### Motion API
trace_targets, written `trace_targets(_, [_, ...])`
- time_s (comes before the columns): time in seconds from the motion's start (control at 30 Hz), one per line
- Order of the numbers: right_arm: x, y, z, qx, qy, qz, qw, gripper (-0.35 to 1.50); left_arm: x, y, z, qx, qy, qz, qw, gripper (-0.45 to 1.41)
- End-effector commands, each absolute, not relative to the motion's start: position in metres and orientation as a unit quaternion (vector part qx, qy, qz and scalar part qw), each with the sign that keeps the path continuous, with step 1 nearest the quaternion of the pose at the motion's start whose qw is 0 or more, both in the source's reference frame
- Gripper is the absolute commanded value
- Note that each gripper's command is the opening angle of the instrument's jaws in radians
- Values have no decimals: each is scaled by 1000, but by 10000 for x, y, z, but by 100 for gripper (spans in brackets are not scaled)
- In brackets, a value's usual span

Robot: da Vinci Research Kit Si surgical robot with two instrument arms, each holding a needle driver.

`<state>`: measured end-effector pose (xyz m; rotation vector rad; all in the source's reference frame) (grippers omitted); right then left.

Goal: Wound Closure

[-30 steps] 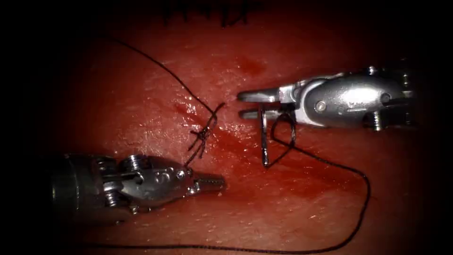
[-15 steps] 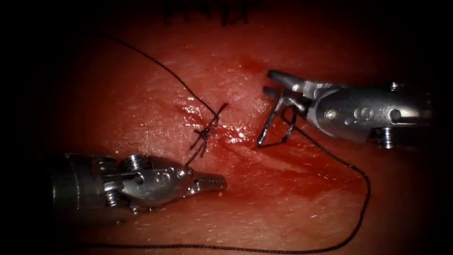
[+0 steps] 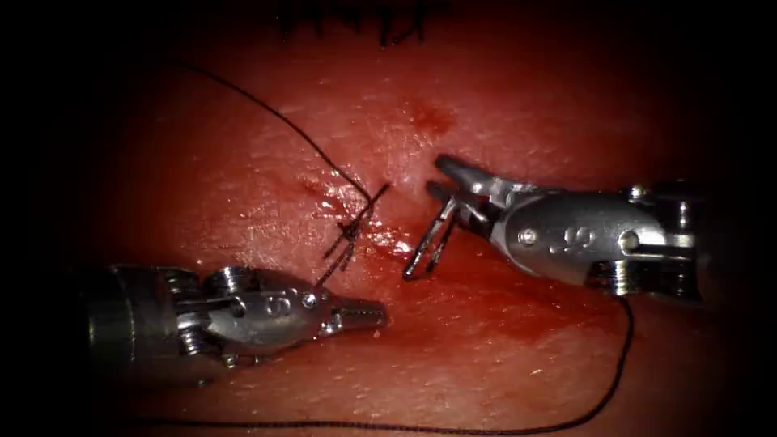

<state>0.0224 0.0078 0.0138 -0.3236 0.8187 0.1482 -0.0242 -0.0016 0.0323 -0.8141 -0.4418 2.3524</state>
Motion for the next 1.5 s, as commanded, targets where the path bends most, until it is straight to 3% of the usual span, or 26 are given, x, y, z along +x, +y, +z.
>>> trace_targets(0.03, [229, 68, 148, -145, 391, 85, 905, -35, -248, -18, 329, -307, -167, 887, 302, -12])
trace_targets(0.37, [223, 95, 151, 44, 441, 355, 823, -35, -253, -3, 321, -316, -147, 885, 310, -17])
trace_targets(0.83, [221, 109, 149, 87, 423, 389, 814, -35, -270, 4, 331, -358, -84, 872, 324, -18])
trace_targets(1.5, [226, 105, 152, 184, 420, 477, 750, -35, -260, -9, 361, -345, -107, 882, 302, -13])
